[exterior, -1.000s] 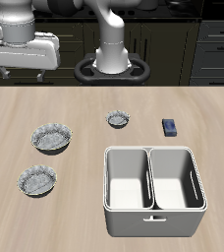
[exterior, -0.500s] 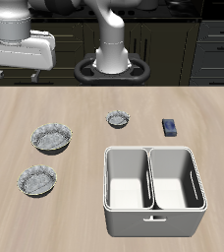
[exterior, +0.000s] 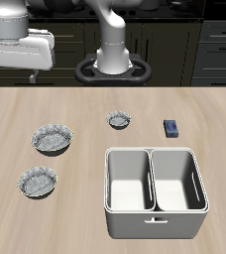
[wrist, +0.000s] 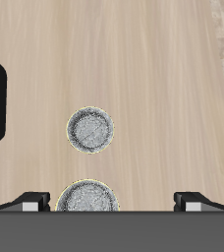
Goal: Stack the middle-sized bowl on the largest bowl
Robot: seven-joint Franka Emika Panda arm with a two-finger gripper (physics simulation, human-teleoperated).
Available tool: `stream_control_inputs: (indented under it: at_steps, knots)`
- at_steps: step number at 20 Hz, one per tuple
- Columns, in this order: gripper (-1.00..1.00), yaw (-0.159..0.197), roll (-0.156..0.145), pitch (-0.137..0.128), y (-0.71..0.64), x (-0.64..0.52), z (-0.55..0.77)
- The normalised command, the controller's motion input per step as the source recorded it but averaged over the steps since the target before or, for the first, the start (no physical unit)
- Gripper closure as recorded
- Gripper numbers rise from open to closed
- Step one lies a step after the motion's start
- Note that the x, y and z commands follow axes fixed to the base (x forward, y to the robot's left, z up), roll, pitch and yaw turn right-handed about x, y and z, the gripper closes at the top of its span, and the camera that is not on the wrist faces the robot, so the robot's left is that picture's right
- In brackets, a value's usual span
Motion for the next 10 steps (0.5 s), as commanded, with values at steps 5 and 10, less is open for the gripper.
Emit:
stream_control_inputs:
  at_steps: [5,10]
  knots:
    - [-1.00,0.030,0.030,-0.010,0.10,0.14,0.07]
    - [-1.00,0.021,0.015,-0.009,0.10,0.08,0.02]
